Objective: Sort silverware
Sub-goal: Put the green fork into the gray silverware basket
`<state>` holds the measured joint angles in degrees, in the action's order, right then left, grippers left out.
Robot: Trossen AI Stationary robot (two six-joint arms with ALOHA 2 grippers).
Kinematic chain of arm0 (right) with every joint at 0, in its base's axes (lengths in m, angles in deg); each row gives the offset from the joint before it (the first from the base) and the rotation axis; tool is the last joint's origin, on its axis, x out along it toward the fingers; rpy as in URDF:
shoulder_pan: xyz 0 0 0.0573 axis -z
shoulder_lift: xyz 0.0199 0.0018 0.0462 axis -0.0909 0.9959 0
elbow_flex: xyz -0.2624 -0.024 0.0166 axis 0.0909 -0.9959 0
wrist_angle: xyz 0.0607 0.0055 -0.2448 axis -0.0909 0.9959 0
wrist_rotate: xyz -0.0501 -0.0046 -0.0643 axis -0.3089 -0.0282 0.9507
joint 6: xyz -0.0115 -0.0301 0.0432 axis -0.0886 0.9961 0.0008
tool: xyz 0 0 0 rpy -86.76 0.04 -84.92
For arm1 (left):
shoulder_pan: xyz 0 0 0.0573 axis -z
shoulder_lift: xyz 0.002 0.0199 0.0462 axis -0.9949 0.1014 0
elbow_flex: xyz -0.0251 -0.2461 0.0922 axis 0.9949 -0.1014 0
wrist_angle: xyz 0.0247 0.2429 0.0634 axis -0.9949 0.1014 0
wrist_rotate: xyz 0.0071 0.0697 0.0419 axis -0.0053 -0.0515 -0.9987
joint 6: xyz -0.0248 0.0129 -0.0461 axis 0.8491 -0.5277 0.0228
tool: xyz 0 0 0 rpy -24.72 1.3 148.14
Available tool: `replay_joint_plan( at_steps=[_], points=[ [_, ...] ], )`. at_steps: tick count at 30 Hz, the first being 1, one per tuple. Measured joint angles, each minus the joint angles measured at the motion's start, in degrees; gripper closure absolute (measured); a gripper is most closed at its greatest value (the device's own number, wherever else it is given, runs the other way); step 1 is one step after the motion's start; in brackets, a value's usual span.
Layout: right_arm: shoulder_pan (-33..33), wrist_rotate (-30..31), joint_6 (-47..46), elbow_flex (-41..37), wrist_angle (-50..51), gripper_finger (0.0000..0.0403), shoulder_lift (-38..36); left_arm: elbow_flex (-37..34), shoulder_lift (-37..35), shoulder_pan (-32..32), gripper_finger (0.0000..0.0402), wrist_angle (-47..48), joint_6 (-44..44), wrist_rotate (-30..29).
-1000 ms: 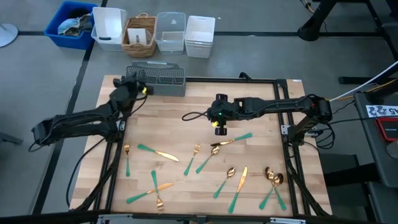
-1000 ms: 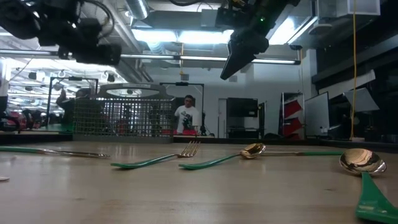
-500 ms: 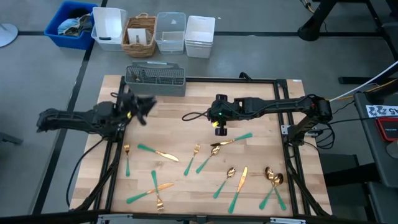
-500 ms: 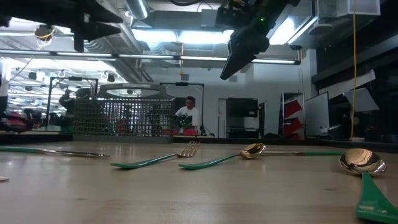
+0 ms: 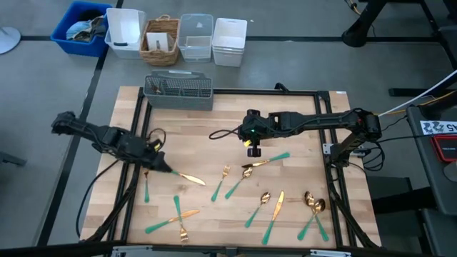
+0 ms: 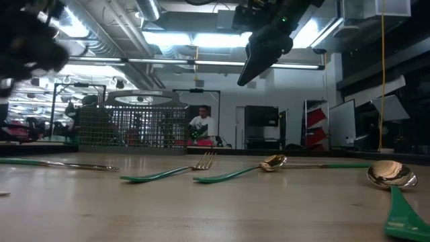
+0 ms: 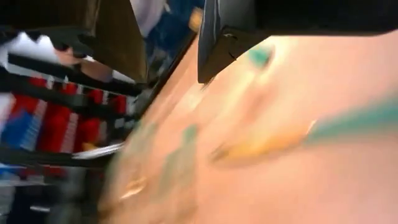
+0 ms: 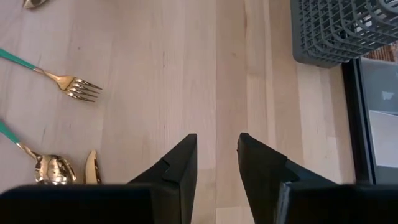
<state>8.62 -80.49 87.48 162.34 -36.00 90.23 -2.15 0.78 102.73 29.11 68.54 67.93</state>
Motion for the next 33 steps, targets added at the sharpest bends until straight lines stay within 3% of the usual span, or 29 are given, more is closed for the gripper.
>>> replay_joint_plan(
  at_steps=[6,15,27,33],
  points=[
    [0.00,0.00,0.00,0.00,0.00,0.0288,0.00,0.00,0.48,4.67,0.0269,8.14,21.71,7.94],
    [0.00,0.00,0.00,0.02,-0.04,0.0288,0.00,0.00,7.94,11.30,0.0269,12.94,37.13,14.73],
    [0.00,0.00,0.02,0.02,-0.09,0.0288,0.00,0.01,22.65,14.51,0.0269,15.82,36.29,12.44],
    [0.00,0.00,0.07,0.02,-0.09,0.0288,0.00,0.02,28.49,14.47,0.0269,16.13,34.31,6.32]
  ],
)
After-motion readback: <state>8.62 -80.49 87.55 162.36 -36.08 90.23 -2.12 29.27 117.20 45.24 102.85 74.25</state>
